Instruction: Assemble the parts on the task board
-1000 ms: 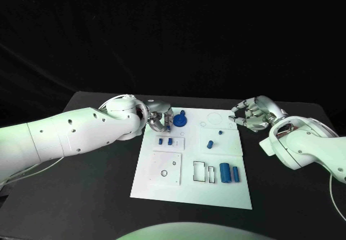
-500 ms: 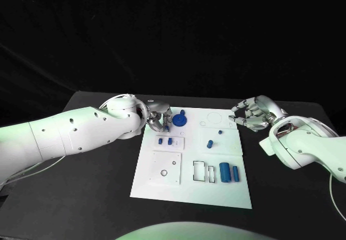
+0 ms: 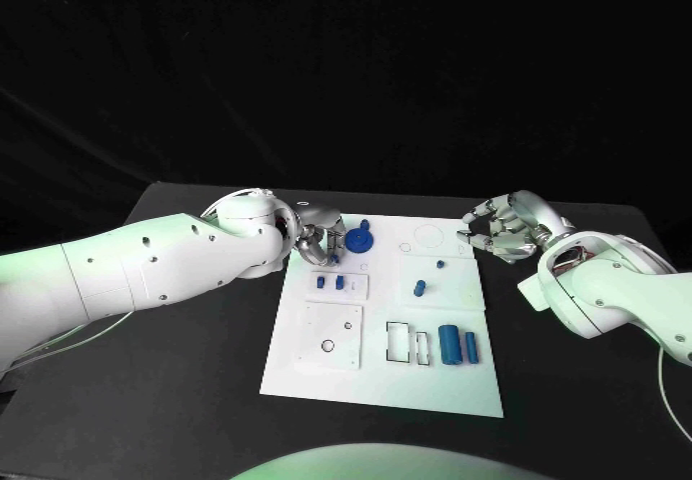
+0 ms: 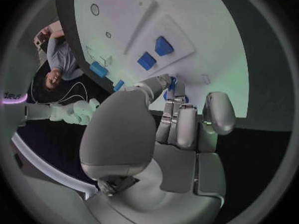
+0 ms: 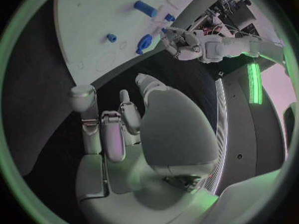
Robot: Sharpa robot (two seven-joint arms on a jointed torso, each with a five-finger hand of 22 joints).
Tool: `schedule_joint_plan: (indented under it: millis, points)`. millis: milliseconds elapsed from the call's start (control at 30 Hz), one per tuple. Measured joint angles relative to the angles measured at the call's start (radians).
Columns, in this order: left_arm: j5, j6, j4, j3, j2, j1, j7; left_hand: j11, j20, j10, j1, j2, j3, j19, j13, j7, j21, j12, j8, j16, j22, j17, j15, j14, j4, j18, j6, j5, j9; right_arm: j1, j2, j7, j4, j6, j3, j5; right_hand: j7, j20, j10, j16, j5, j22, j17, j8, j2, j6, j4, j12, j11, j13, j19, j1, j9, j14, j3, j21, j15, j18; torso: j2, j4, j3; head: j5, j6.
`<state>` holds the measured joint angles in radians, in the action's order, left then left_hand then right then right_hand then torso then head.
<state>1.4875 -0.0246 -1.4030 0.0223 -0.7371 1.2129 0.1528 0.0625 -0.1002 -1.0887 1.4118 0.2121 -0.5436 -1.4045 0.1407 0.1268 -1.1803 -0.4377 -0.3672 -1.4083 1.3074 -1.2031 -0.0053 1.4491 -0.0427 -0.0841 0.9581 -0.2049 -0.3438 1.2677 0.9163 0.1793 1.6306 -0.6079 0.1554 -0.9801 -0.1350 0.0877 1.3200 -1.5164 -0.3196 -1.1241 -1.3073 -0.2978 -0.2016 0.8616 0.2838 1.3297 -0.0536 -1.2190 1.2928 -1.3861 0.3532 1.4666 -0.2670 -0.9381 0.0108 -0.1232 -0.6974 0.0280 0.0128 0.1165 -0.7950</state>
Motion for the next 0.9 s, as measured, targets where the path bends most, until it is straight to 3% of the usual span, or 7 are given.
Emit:
schedule_joint_plan:
  millis: [433,900]
  points:
    - [0.0,-0.014,0.002,0.001,0.005,0.0,0.001,-0.002,0.0,-0.009,-0.005,-0.005,0.005,0.0,0.0,0.0,0.0,0.004,0.004,-0.005,0.0,-0.008,0.0,0.0,0.005,0.0,0.008,0.017,-0.003,0.0,0.001,0.001,0.0,0.0,0.0,-0.002,0.0,0.0,0.0,0.0,0.0,0.0,0.0,0.0,0.0,0.0,0.0,0.0,0.0,0.0,0.0,0.0,0.0,0.0,0.0,0.0,0.0,0.0,0.0,0.0,0.0003,0.002,0.0]
    - [0.0,-0.029,0.005,0.001,0.008,0.001,0.014,-0.001,-0.002,-0.008,-0.03,0.012,0.017,0.002,0.004,0.0,0.009,0.02,0.021,-0.009,0.0,0.001,0.0,0.0,0.002,0.0,0.007,0.022,-0.003,0.0,0.001,0.001,0.0,0.0,0.0,-0.004,0.0,0.0,0.0,0.0,0.0,0.0,0.0,0.0,0.0,0.0,0.0,0.0,0.0,0.0,0.0,0.0,0.0,0.0,0.0,0.0,0.0,0.0,0.0,-0.0001,0.0006,0.002,-0.003]
